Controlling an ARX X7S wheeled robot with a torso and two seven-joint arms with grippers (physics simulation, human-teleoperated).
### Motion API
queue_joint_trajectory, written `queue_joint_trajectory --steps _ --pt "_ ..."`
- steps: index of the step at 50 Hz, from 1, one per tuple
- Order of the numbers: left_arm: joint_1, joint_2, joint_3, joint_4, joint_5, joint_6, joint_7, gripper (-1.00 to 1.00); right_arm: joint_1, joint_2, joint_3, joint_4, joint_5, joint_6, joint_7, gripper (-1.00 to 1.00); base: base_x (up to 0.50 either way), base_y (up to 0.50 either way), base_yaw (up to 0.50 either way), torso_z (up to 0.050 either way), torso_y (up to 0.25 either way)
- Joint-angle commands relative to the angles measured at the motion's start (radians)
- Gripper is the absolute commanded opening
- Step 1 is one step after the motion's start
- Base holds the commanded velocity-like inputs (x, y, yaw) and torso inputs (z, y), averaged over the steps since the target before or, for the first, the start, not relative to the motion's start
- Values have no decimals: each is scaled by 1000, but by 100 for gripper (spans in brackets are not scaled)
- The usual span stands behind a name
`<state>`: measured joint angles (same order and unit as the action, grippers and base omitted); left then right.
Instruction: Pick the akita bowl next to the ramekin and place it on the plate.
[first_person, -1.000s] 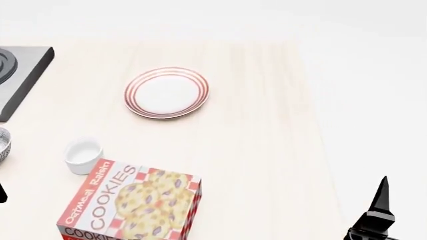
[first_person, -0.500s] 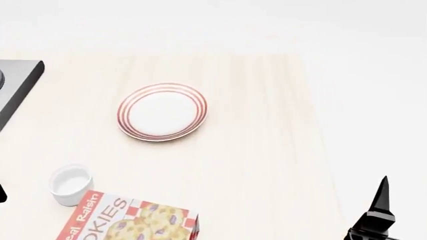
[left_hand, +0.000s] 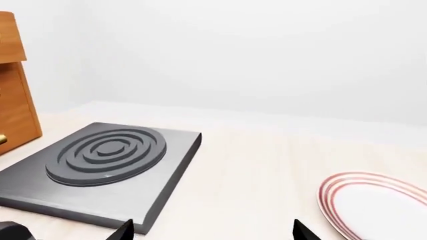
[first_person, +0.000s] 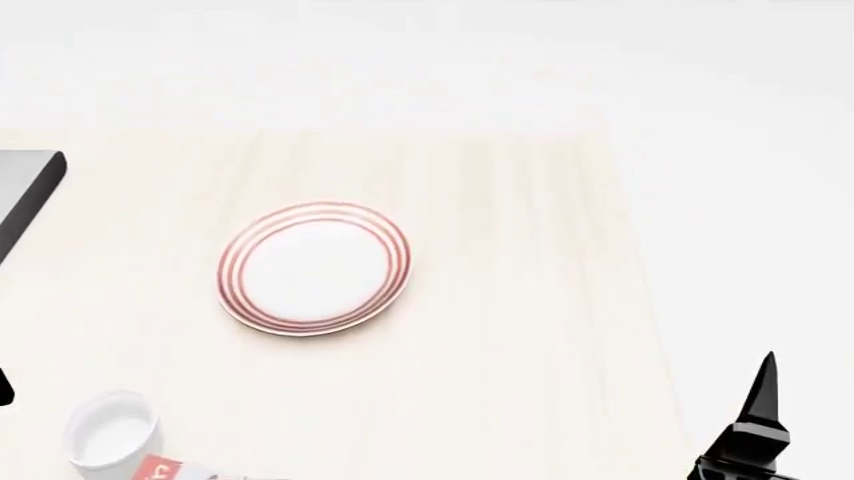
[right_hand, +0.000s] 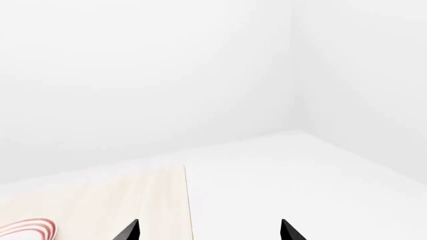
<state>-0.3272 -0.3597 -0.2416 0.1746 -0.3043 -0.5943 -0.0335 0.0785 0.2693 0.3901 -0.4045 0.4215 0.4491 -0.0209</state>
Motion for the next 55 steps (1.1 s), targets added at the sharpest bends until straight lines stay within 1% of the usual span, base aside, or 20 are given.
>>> queue_joint_trajectory --steps 1,36,47,50,52,55 --pt "0 -1 2 -8 -1 8 -1 100 0 4 -3 3 2 -3 3 100 230 0 0 0 0" --pt "0 -8 6 5 -13 -5 -11 100 -3 13 -9 5 14 -4 17 100 231 0 0 0 0" --pt "-3 -7 -7 10 -29 -11 -14 100 -10 17 -15 2 14 -6 19 100 19 0 0 0 0" --pt "-43 -17 -10 33 -46 -65 -25 100 -11 17 -19 5 11 -10 19 100 0 0 0 0 0" --pt "-87 -35 12 56 -44 -103 -30 100 -12 17 -17 2 16 -8 20 100 0 0 0 0 0" --pt "-205 -54 43 74 -59 -208 -47 100 -10 18 -20 12 12 -16 17 100 0 0 0 0 0"
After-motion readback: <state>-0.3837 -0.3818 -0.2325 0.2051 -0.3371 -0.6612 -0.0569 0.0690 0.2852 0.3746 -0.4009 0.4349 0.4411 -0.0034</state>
